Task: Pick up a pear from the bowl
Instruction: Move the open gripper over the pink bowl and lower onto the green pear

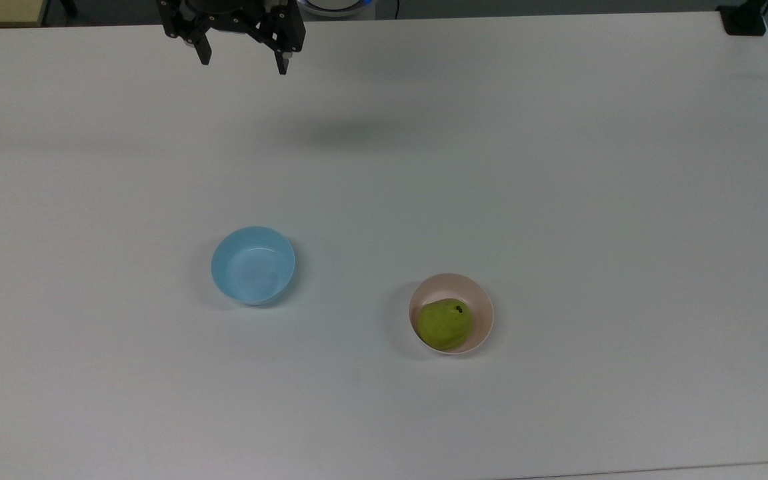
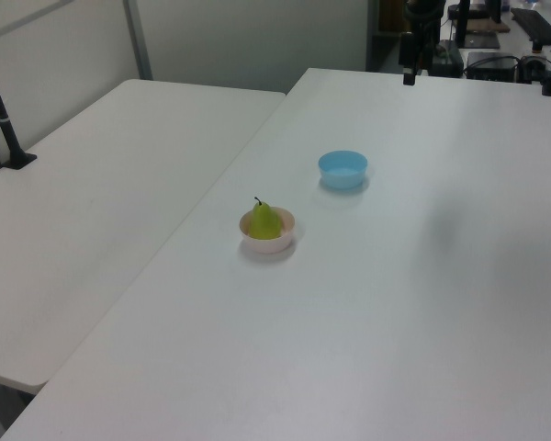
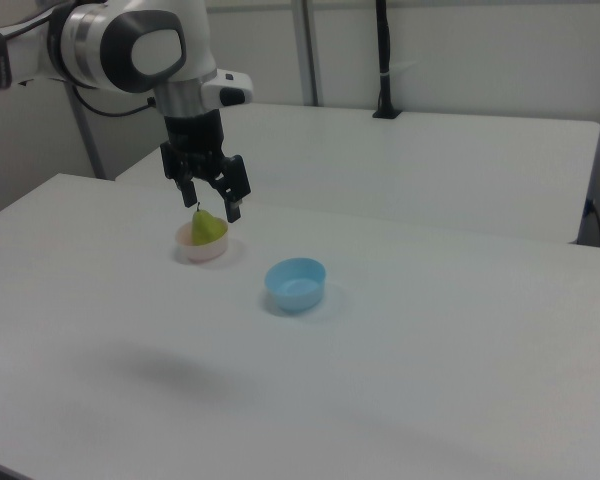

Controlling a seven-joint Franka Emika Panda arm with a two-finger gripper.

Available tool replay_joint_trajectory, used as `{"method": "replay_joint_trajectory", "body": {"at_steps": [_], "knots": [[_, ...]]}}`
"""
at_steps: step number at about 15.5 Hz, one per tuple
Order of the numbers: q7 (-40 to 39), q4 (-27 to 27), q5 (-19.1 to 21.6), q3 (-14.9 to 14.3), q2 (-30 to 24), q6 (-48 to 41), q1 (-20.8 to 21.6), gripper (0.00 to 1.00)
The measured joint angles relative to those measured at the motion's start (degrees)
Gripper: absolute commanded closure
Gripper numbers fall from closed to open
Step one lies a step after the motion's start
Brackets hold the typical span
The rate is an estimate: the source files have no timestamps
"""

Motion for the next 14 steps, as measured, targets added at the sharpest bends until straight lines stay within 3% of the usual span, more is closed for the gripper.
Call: {"method": "replay_joint_trajectory", "body": {"at_steps": [10,14], "knots": [[0.0,1.21,0.0,-0.46,1.18,0.68,2.33,0.0],[0.18,5.52,1.59,-1.0,7.75,9.54,7.75,0.0]]}}
